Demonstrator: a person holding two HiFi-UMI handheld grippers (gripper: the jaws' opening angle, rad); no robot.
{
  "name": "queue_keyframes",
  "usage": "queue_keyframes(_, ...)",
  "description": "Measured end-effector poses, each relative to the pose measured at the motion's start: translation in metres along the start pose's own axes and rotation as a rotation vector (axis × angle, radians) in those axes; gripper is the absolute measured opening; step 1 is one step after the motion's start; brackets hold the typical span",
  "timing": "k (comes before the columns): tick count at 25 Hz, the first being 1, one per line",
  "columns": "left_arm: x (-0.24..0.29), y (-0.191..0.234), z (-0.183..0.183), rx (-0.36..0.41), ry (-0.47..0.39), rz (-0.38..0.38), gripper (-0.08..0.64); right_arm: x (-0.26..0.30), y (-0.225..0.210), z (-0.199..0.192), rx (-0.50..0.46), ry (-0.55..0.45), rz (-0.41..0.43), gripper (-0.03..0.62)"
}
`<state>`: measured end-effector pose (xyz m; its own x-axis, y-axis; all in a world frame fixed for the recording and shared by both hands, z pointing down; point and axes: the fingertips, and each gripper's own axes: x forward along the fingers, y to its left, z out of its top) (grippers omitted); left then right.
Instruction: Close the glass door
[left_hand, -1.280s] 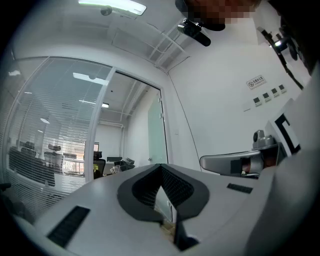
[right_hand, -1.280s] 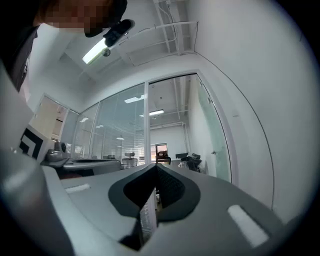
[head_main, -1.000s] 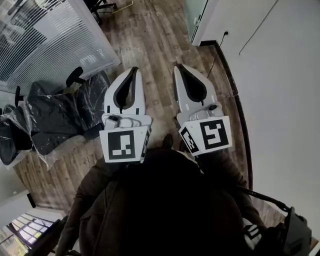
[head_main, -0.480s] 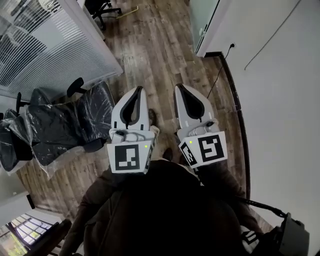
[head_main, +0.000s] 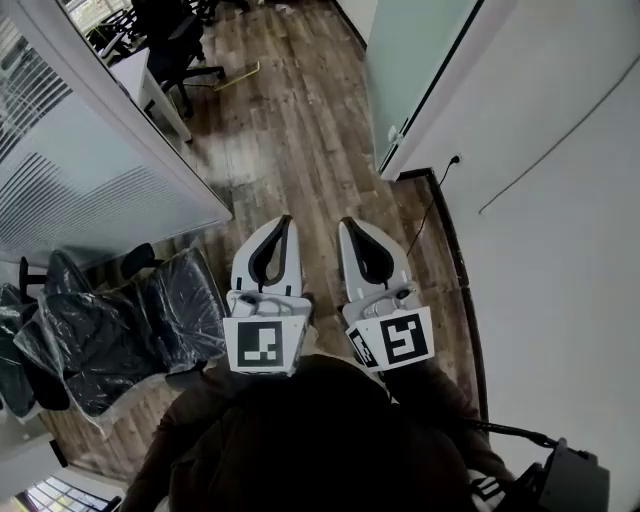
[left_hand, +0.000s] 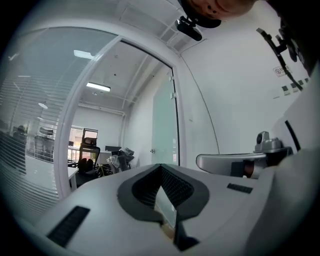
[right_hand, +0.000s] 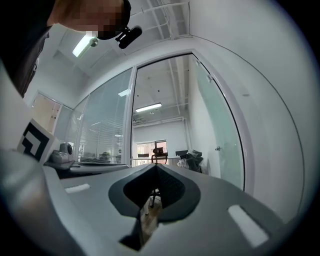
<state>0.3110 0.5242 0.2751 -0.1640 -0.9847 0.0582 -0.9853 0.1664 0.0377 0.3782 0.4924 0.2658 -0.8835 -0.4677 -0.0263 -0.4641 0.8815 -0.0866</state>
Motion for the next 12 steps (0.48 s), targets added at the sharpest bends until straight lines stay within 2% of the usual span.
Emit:
queue_keyframes(4, 0.052, 0.040, 0.014, -0.021, -0.044, -0.004, -0.003, 0.060, -0.017, 0.012, -0.037, -0.023, -0.019, 0.002)
queue_keyframes(7, 0.084, 0.061, 0.016, -0.011, -0.033, -0.011, -0.003, 0.094, -0.037, 0.014, -0.040, -0.013, -0.044, 0.002)
queue_keyframes(12, 0.158, 0.091, 0.021, -0.025, -0.052, 0.023, -0.003, 0.151, -0.093, 0.013, -0.036, -0.013, -0.087, 0.002)
